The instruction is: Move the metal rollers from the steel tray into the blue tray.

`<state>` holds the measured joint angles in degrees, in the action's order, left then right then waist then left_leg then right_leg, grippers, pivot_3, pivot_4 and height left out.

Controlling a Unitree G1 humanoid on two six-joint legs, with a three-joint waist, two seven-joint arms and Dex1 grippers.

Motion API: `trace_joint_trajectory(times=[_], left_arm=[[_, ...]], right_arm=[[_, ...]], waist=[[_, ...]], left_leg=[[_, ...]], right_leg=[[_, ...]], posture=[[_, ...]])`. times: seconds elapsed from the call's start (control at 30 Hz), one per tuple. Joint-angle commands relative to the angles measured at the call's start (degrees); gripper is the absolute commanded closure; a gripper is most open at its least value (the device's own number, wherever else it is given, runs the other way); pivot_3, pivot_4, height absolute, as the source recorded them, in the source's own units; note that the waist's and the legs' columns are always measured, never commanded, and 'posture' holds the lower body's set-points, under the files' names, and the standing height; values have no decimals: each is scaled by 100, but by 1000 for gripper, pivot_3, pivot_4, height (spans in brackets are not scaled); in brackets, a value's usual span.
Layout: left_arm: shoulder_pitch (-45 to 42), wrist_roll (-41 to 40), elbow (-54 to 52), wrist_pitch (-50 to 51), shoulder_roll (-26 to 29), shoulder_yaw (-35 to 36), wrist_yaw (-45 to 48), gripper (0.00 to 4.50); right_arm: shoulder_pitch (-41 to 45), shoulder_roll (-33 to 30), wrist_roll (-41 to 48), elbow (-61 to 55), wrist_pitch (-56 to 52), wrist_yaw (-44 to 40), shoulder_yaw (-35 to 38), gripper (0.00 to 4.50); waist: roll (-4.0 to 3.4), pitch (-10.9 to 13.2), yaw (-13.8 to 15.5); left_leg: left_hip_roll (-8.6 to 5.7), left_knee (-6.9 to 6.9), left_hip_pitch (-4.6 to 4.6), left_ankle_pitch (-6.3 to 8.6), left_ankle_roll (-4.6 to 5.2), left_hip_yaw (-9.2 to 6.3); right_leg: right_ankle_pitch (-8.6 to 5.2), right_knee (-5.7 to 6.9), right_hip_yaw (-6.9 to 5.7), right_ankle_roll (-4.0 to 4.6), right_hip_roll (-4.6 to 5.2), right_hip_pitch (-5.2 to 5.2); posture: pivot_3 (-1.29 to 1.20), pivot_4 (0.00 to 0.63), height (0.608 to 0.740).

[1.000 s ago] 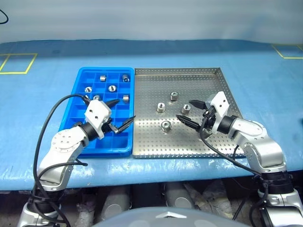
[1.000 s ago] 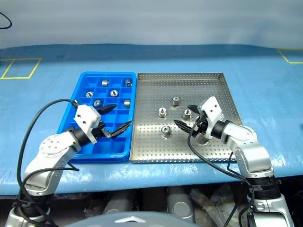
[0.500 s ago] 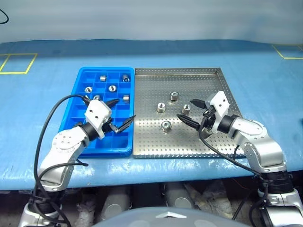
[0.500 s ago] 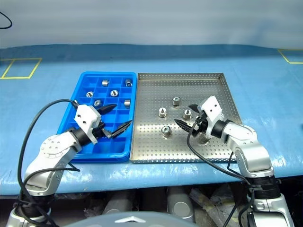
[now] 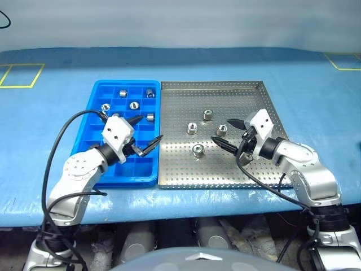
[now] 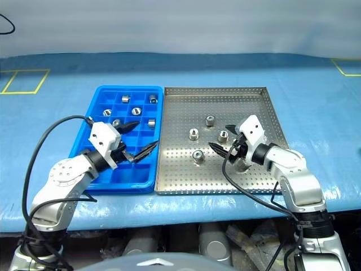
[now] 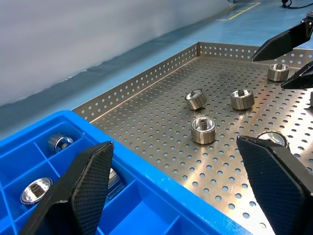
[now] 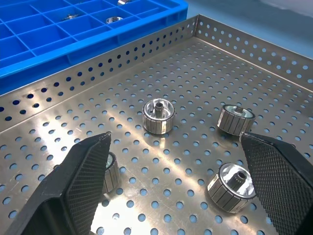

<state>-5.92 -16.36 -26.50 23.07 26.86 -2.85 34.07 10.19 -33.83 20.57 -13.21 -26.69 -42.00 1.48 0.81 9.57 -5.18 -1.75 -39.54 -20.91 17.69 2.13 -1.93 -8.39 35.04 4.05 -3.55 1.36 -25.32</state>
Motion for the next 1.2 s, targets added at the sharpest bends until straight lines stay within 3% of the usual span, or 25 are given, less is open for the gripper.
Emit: trace_joint_trajectory(times=[0.03, 0.27, 0.6, 0.9, 1.2], left_arm=[[-307, 31, 20, -68, -172, -470, 147, 90], [-981, 245, 700, 77, -357, -1087, 325, 90], [-1855, 592, 1767, 232, -582, -1693, 688, 90], [-2146, 1160, 2282, 606, -702, -2007, 516, 90], [-2174, 1571, 2390, 910, -708, -2079, 358, 90]], right_arm=[[-6, 5, 10, -274, 86, 43, 81, 36], [-324, -97, 1, -612, 100, 183, 315, 36], [-913, -69, 34, -1252, 78, 484, 631, 36], [-1083, -61, 37, -1399, 81, 638, 699, 36], [-1019, -41, -10, -1325, 127, 686, 643, 36]], waist=[[0, 0, 9], [-3, -2, -50], [-4, -3, -409], [-6, -5, -827], [-6, -5, -974]], left_leg=[[-2, -2, 0, 1, 1, 0], [-2, -8, 1, 2, 4, 2], [-6, -18, 0, 6, 12, 8], [-4, -23, 5, 8, 15, 16], [-3, -24, 11, 8, 17, 29]], right_leg=[[1, 0, 0, -1, 2, 2], [2, 0, 3, -4, -2, 5], [5, -1, 11, -14, -1, 10], [-9, 1, 25, -47, -5, 13], [-6, 2, 43, -57, -8, 13]], posture=[[-159, 150, 740], [-220, 150, 740], [-317, 150, 740], [-337, 150, 740], [-326, 150, 740]])
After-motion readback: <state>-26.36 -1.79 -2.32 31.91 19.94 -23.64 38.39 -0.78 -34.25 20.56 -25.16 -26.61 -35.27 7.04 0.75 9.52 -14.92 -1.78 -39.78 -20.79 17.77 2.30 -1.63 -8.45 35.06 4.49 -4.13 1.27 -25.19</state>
